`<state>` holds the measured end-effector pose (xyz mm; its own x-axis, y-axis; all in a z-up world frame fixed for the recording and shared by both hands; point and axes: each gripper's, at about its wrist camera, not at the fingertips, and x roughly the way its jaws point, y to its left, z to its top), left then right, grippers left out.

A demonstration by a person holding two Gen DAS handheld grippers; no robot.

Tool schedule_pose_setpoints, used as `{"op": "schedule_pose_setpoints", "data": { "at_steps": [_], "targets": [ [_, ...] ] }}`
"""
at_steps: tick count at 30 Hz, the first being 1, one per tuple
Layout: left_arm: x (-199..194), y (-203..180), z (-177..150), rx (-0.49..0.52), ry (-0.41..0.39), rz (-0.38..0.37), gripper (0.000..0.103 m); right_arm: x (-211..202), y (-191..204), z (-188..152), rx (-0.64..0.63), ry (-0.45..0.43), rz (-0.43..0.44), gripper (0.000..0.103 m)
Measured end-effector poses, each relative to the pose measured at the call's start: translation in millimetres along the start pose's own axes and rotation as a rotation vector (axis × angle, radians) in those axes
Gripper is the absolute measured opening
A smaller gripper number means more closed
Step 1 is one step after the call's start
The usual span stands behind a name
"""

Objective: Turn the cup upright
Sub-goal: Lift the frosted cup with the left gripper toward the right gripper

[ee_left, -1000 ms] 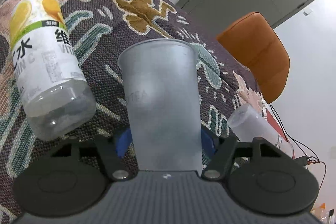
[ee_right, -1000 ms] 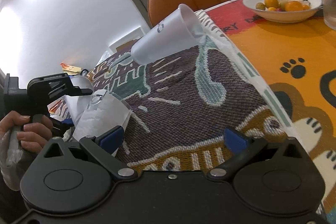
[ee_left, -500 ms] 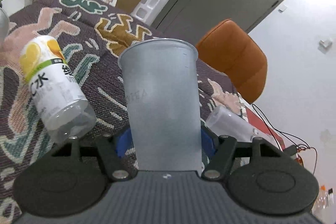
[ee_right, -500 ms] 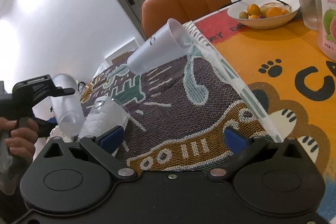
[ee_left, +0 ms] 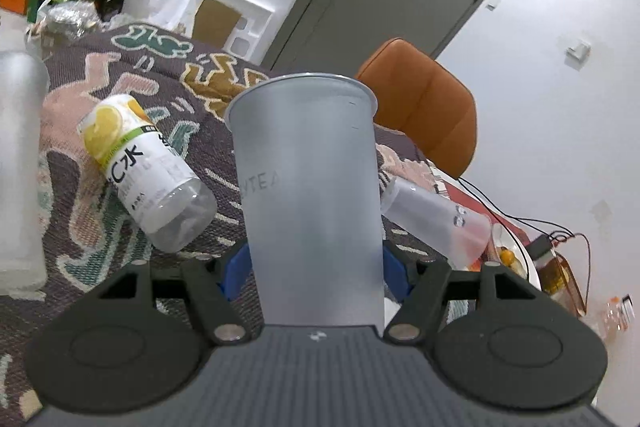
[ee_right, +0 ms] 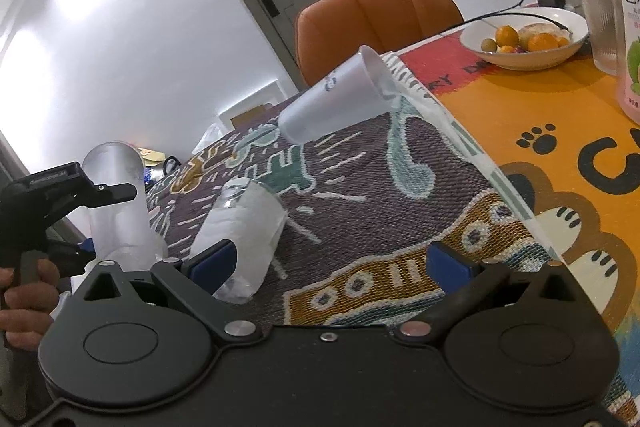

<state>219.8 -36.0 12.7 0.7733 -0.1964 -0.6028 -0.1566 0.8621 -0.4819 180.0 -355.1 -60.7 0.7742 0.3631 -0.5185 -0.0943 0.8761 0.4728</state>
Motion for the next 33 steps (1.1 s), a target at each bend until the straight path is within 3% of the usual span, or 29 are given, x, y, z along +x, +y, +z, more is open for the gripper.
{"op": "schedule_pose_setpoints", "data": {
  "at_steps": [15, 29, 33],
  "targets": [
    [-48, 18, -32, 0.212, -0.091, -0.043, 0.067, -8, 45, -11, -0.084, 0.004, 0.036, 0.103],
    [-73, 36, -55, 0.289, 0.035, -0.076, 0.067, -5, 87, -28, -0.149, 0.04, 0.087, 0.103],
    [-78, 41, -57, 0.271, 0.079, -0.086, 0.067, 1, 93, -32, -0.153, 0.056, 0.096, 0.103]
  ]
}}
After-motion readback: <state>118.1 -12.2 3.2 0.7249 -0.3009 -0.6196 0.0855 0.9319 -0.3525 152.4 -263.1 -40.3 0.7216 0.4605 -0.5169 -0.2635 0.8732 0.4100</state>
